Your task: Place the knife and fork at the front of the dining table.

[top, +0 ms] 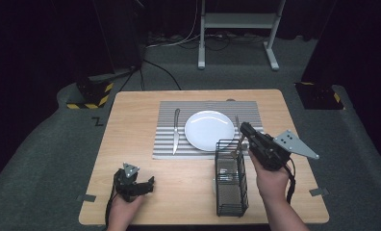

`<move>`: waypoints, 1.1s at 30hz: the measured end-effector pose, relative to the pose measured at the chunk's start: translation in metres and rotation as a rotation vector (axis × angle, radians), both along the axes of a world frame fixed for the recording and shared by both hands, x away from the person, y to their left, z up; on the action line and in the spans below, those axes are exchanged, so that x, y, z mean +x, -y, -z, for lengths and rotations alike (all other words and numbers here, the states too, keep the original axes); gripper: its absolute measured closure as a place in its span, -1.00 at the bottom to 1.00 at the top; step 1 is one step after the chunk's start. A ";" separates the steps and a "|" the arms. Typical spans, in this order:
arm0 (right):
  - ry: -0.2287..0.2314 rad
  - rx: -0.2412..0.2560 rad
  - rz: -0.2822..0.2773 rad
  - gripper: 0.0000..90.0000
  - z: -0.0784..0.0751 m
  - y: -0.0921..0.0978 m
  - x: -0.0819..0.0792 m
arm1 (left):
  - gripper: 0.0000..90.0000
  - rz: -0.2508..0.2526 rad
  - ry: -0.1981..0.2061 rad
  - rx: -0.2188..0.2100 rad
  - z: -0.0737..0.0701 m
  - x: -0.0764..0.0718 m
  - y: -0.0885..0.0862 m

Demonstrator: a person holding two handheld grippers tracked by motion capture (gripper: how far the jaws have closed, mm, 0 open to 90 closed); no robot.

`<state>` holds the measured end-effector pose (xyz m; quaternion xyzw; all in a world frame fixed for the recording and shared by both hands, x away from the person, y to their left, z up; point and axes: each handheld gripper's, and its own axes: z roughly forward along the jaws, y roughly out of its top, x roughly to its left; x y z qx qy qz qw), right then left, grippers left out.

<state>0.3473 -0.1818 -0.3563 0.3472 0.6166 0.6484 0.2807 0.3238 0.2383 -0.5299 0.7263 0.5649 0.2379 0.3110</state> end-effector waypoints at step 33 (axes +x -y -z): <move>-0.038 -0.021 0.224 0.92 0.004 0.061 0.032 | -0.87 0.000 0.000 0.000 0.000 0.000 0.000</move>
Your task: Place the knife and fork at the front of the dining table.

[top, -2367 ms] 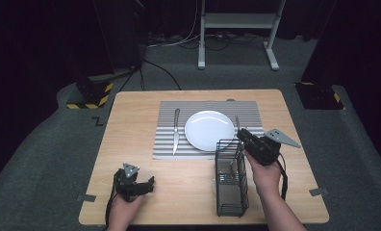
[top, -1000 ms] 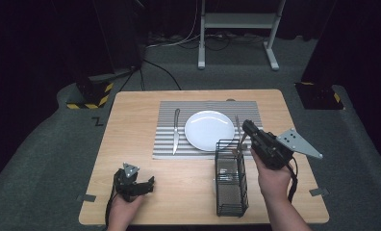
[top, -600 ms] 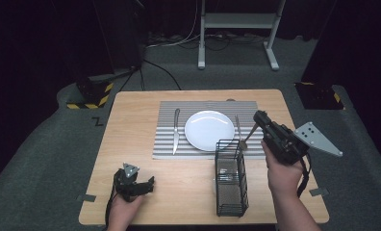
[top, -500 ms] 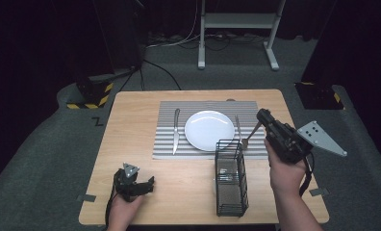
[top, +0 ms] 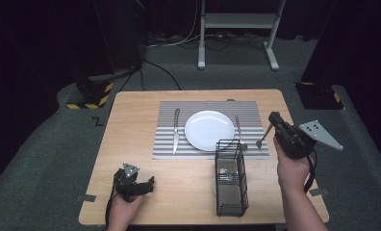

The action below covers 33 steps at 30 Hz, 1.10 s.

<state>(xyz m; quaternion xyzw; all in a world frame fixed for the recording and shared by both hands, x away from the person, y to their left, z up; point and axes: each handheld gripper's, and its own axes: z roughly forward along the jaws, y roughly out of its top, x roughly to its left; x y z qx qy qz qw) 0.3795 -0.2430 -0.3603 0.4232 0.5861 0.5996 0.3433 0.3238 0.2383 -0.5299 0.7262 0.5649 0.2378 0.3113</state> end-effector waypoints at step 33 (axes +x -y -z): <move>-0.224 -0.078 0.176 0.92 0.068 0.008 0.100 | -0.87 0.002 0.001 0.000 0.000 0.000 0.000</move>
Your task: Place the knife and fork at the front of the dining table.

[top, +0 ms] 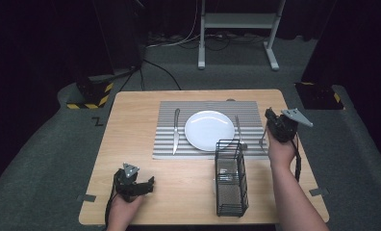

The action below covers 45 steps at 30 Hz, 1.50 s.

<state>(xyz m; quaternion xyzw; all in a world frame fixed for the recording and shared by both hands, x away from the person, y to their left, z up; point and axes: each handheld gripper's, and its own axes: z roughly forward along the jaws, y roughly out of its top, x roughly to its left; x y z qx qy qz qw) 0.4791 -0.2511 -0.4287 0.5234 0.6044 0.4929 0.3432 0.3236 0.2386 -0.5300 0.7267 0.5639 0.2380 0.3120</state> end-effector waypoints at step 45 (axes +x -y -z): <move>-0.193 -0.050 0.056 0.90 0.045 -0.026 0.093 | -0.86 0.000 -0.001 0.000 0.000 0.000 0.000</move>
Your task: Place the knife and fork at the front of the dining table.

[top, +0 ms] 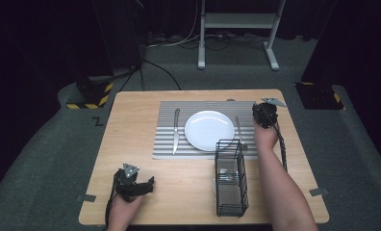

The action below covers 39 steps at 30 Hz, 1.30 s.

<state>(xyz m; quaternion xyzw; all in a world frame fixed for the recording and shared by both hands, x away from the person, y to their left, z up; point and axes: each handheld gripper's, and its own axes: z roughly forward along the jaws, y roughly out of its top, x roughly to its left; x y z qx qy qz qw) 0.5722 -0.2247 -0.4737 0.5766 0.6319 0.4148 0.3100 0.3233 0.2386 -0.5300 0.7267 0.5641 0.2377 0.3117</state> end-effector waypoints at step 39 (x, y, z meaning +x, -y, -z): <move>-0.064 -0.029 -0.028 0.67 -0.002 -0.003 -0.005 | -0.88 0.004 0.000 0.001 0.000 0.000 0.000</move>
